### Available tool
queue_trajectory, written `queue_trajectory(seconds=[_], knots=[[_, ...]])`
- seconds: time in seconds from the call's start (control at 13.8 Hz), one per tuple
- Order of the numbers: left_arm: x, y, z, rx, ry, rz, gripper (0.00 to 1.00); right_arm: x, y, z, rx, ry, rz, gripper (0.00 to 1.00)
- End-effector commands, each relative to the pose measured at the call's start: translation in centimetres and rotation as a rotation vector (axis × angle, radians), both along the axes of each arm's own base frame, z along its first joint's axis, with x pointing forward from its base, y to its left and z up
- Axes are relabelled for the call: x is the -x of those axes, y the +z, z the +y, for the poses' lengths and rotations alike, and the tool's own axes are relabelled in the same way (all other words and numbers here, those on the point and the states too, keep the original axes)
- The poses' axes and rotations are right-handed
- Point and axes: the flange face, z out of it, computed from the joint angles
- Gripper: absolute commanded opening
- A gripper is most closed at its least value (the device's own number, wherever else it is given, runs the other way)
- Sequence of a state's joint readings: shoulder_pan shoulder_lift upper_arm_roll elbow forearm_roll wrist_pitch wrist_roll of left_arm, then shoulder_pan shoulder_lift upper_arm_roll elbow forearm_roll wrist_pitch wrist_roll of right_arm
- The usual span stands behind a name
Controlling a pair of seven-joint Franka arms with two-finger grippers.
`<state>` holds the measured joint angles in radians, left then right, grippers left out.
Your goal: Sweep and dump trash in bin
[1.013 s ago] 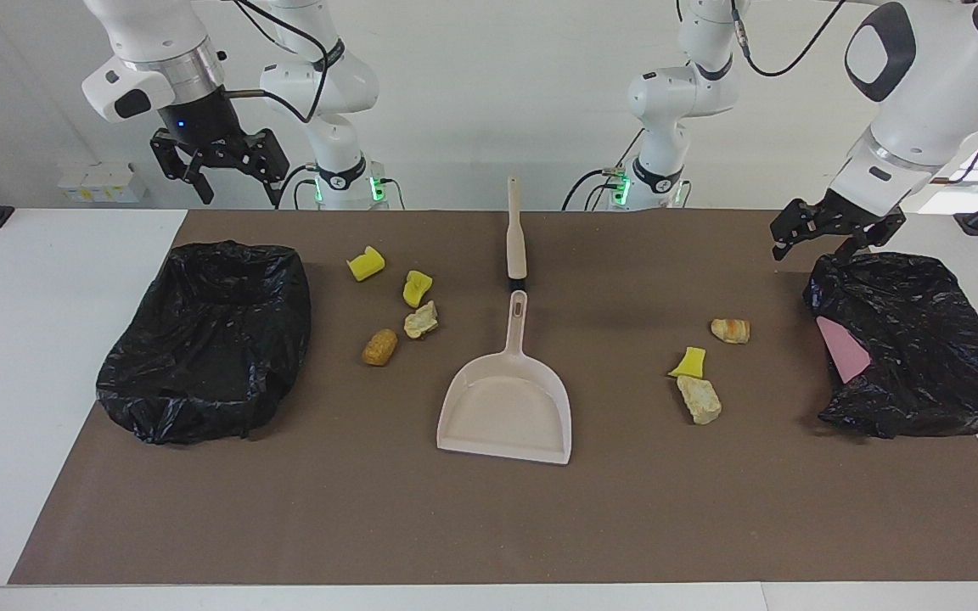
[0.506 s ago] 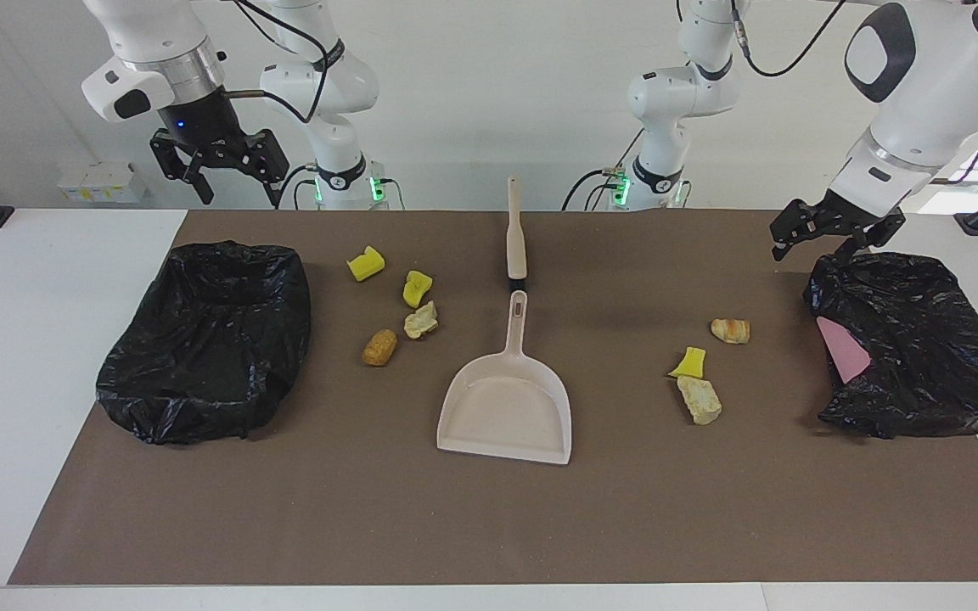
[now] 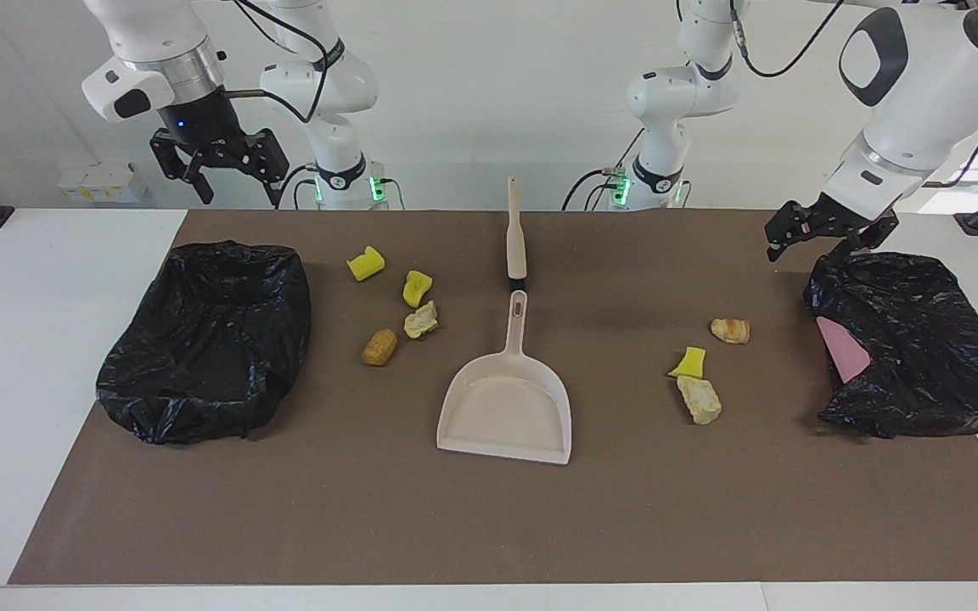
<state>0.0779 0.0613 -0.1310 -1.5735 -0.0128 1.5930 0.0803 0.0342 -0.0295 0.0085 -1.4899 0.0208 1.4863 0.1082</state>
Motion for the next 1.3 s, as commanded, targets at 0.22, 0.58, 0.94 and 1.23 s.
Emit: queue_trajectory(seconds=[0.22,0.58,0.94,1.23], knots=[[2.8,-4.6,-6.4,0.012,-0.093,0.0,1.0,0.6,0.2,-0.3,-0.02,0.013,0.0,1.0],[9.2,-12.0,-14.7,0.026,-0.236,0.045,1.0,0.5,0.2,-1.1,-0.018,0.002,-0.002,1.0],[14.7,-14.7,-21.1,0.057,-0.282,0.078,1.0,-0.6,-0.4,0.4,-0.006,-0.033,-0.028,1.0],[21.4,-18.7,-27.6,0.033,-0.274,0.069,1.0,-3.6,-4.3,6.7,-0.015,-0.071,-0.042,1.0]])
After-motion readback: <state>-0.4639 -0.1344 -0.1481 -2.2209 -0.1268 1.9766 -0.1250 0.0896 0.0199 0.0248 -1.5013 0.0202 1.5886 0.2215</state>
